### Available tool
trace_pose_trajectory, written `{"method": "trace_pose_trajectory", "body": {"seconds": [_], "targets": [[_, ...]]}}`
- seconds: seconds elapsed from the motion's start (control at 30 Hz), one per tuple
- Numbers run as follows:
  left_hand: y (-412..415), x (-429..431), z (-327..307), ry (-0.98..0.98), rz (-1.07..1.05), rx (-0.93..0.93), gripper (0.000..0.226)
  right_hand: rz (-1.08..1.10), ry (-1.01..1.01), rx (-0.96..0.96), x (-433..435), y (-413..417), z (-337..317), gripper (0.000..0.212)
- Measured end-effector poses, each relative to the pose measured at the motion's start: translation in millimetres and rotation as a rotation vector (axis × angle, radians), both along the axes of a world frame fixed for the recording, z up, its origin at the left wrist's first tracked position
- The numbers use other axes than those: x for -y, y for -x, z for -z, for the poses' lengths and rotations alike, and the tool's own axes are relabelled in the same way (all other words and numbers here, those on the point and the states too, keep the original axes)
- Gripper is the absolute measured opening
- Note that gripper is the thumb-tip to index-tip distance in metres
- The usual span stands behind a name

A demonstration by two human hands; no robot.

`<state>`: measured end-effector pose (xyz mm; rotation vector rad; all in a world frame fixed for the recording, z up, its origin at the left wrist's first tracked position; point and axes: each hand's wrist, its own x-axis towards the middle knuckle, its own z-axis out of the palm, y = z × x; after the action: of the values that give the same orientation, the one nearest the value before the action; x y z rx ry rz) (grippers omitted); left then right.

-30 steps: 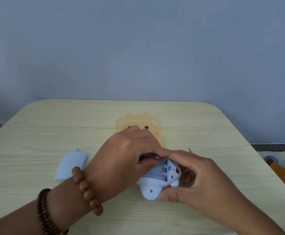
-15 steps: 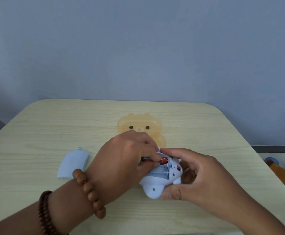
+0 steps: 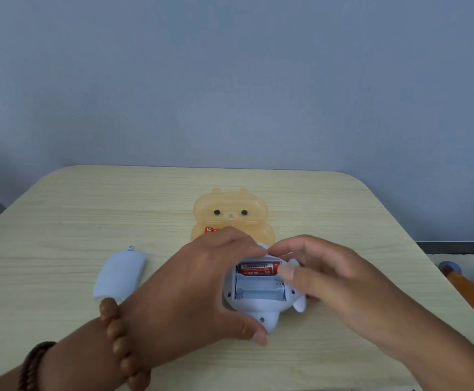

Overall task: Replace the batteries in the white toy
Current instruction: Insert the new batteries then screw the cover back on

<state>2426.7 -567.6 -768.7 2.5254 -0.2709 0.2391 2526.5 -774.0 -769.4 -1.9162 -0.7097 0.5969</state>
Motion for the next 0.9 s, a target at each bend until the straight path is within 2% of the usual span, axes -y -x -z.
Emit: {"method": "trace_pose_trajectory", "body": {"seconds": [0.3, 0.47, 0.57, 0.6, 0.7, 0.77, 0.9], "targets": [[-1, 2, 3, -0.001, 0.001, 0.019, 0.074, 0.197, 0.015, 0.070, -21, 2, 7, 0.013], [-3, 2, 3, 0.007, 0.011, 0.024, 0.076, 0.247, 0.026, 0.059, -22, 4, 5, 0.016], [-2, 4, 4, 0.017, 0.009, 0.028, 0.077, 0.195, 0.017, 0.070, -19, 5, 5, 0.010], [-2, 3, 4, 0.016, 0.007, 0.031, 0.077, 0.155, 0.016, 0.070, -15, 5, 5, 0.012], [-3, -1, 6, 0.021, 0.003, 0.028, 0.080, -0.039, 0.033, -0.029, 0, 3, 6, 0.049], [-3, -3, 7, 0.034, 0.004, 0.036, 0.082, -0.095, 0.036, -0.045, 9, 2, 7, 0.069], [-1, -4, 7, 0.006, 0.025, 0.015, 0.084, -0.045, -0.012, 0.017, 10, 0, 13, 0.069]]}}
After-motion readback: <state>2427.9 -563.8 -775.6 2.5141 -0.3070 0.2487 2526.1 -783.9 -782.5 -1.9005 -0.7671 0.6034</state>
